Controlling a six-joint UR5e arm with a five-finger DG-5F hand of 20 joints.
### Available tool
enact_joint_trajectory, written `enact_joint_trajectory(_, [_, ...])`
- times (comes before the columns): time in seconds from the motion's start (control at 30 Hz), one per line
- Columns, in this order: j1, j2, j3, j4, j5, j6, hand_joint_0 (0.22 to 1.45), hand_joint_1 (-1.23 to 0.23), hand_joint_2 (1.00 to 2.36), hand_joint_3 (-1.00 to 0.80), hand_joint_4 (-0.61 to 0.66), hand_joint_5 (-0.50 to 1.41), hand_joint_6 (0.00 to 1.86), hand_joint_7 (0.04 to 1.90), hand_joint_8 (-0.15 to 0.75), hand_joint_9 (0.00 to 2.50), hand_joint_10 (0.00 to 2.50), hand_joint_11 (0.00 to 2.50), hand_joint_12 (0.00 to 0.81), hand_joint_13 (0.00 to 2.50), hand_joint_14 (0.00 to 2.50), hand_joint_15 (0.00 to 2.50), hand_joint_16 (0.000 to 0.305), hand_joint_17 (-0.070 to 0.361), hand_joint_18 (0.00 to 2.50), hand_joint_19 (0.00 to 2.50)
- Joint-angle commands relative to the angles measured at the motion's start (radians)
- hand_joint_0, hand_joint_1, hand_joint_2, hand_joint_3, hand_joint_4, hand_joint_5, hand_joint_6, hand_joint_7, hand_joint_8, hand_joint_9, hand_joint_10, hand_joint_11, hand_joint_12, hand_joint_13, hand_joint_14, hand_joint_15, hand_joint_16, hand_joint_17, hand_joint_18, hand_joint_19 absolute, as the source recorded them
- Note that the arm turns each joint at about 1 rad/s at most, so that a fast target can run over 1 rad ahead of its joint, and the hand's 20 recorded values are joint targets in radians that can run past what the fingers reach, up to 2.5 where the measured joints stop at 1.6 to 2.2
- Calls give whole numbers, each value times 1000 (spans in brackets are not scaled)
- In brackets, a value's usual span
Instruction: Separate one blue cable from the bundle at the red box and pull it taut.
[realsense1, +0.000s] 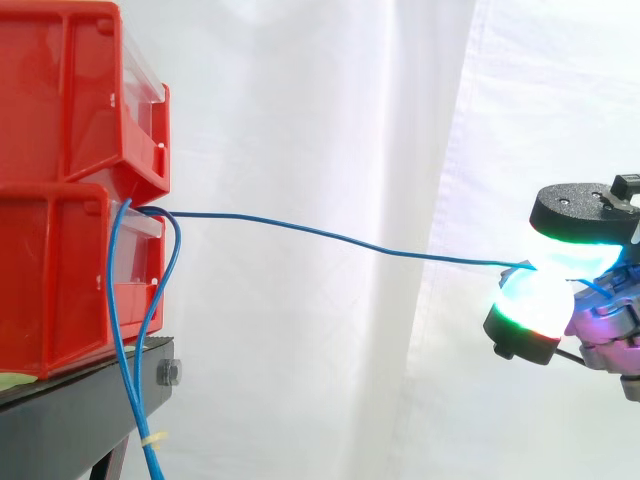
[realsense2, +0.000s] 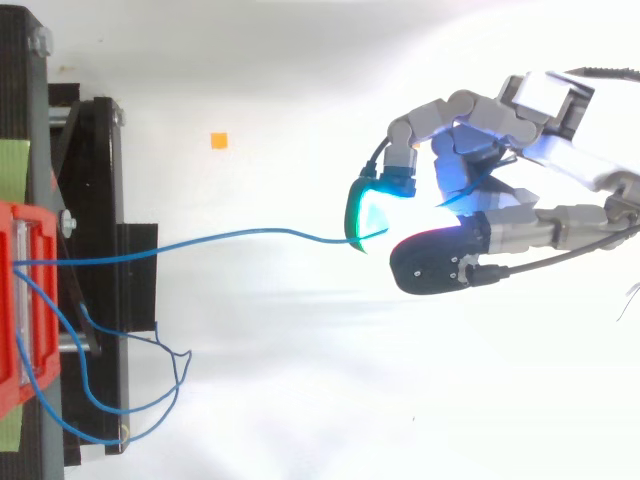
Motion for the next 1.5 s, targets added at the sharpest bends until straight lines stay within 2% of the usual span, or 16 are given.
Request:
enact_joint_trajectory(0.0, [0,0,0,0,0,0,674,-722,1022,-83,86,-152,933,1176,346,566,2295,1223,391,766,2500,1314,40,90,1365,1746])
enact_joint_trajectory(1.47, [0,0,0,0,0,0,667,-728,1024,-79,102,-151,932,1181,350,601,2256,1245,386,781,2500,1296,40,89,1393,1760])
